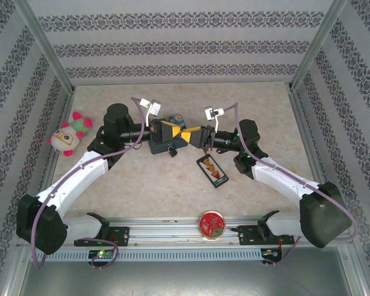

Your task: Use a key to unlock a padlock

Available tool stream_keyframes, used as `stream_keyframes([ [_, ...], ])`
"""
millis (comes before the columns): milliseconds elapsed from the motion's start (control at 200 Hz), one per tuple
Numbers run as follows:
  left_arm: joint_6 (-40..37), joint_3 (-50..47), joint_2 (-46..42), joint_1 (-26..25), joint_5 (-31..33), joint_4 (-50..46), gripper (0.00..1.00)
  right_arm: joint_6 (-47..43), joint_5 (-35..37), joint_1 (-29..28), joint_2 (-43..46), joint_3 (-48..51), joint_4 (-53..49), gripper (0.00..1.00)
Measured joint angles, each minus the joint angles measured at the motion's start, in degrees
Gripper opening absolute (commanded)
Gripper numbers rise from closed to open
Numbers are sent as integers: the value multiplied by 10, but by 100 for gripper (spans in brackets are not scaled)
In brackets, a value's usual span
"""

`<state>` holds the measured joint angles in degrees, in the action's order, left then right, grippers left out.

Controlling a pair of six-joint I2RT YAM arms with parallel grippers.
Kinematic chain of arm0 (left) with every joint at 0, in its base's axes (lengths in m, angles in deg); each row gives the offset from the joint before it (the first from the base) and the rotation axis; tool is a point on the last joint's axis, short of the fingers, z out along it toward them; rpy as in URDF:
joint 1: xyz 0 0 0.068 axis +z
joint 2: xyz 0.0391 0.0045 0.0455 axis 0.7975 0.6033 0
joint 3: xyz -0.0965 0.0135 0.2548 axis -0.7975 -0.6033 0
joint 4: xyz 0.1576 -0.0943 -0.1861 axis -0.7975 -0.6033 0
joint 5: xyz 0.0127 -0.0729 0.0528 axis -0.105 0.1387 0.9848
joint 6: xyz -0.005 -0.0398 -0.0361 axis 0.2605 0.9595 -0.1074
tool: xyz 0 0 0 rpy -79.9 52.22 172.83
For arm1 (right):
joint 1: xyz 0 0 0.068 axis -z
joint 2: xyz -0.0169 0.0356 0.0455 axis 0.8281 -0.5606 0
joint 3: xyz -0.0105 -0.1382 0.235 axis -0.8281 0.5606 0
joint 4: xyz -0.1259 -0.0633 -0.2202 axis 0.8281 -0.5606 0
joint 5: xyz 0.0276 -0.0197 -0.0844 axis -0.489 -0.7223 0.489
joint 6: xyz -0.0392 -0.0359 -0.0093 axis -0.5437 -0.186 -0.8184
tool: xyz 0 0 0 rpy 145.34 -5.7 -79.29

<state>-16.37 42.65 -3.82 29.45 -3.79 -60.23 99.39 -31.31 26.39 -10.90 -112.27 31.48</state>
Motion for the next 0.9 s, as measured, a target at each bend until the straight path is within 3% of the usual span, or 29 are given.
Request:
stream_keyframes([
  [215,0,0,3,0,-2,0,0,-4,0,0,0,0,-8,35],
  [435,0,0,4,0,-6,0,0,-6,-1,0,0,0,-13,24],
  [755,2,0,4,3,-11,0,0,-9,-4,0,0,0,-21,21],
  [899,7,0,4,4,-14,1,0,-17,-4,1,0,0,-25,7],
])
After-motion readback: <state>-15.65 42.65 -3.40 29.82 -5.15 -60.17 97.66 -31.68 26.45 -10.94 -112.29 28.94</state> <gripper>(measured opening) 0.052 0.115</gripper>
